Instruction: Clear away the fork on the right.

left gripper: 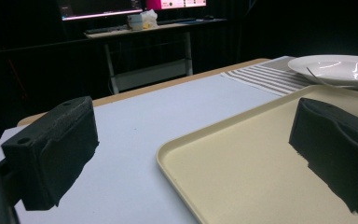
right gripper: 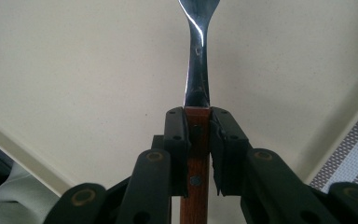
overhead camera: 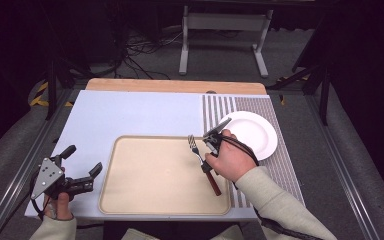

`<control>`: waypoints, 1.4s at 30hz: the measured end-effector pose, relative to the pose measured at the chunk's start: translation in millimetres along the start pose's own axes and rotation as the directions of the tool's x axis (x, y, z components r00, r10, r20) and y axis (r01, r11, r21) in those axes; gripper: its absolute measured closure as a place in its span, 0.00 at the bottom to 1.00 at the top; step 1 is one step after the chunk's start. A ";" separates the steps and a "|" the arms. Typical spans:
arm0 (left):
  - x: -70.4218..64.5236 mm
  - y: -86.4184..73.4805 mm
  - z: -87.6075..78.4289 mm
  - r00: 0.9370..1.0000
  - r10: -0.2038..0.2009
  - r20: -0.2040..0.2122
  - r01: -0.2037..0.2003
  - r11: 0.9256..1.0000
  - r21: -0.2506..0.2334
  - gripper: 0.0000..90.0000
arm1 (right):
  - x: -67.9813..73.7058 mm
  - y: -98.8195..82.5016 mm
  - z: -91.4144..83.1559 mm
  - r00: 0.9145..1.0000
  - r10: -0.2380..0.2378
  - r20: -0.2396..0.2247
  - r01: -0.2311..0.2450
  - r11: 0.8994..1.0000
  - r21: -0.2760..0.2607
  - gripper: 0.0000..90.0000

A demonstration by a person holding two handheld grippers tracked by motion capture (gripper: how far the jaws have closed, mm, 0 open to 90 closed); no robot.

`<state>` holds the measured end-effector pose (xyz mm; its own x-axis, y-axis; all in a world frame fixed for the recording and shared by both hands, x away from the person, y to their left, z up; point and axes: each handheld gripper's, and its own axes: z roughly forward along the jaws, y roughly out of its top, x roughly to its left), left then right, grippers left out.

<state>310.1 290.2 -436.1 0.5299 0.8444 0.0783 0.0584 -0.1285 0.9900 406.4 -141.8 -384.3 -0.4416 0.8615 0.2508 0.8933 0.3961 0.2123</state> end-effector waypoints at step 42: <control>-1.1 0.2 0.6 1.000 0.001 0.002 -0.001 1.000 -0.002 0.02 | -2.8 -4.9 28.7 0.996 0.078 0.038 -0.081 0.992 0.094 0.79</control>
<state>310.0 289.0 -436.0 0.5314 0.8434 0.0795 0.0558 -0.1286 0.9901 405.6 -137.0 -413.2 -0.3669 0.9013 0.2302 0.9302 0.3528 0.1014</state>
